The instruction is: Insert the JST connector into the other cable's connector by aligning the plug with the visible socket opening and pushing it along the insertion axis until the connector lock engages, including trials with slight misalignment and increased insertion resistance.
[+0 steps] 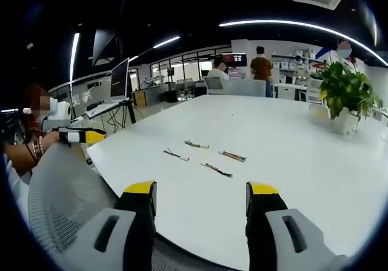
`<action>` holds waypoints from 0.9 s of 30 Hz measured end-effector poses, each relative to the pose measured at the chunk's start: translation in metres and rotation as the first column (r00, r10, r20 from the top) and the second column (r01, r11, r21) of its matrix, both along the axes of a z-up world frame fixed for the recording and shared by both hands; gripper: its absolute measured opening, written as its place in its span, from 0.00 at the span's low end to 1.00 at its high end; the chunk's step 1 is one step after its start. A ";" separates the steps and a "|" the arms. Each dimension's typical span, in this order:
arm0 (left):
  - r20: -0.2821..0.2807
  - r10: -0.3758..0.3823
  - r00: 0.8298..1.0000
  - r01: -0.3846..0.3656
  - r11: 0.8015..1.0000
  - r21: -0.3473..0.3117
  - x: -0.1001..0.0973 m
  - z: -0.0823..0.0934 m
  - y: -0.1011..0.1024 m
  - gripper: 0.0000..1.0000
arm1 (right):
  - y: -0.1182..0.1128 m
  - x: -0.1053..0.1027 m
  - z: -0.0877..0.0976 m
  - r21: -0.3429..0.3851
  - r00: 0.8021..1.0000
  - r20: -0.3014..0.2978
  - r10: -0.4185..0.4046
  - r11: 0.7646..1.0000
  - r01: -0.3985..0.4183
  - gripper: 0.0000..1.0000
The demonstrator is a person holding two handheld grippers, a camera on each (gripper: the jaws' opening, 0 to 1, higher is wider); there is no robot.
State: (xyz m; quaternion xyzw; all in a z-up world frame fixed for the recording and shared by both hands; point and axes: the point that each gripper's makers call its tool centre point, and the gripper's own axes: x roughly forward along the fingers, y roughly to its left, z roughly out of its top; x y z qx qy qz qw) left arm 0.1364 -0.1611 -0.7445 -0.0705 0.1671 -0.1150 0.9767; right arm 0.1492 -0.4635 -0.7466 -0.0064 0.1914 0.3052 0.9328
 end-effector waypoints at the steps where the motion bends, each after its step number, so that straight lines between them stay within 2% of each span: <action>1: 0.000 0.000 1.000 0.000 1.000 0.000 0.000 0.000 0.000 0.58 | 0.000 0.000 0.000 0.000 1.000 0.000 0.000 1.000 0.000 0.58; 27: -0.004 0.013 1.000 -0.013 1.000 -0.002 0.001 -0.001 0.004 0.58 | 0.001 0.000 0.001 0.011 1.000 0.005 -0.002 1.000 0.002 0.57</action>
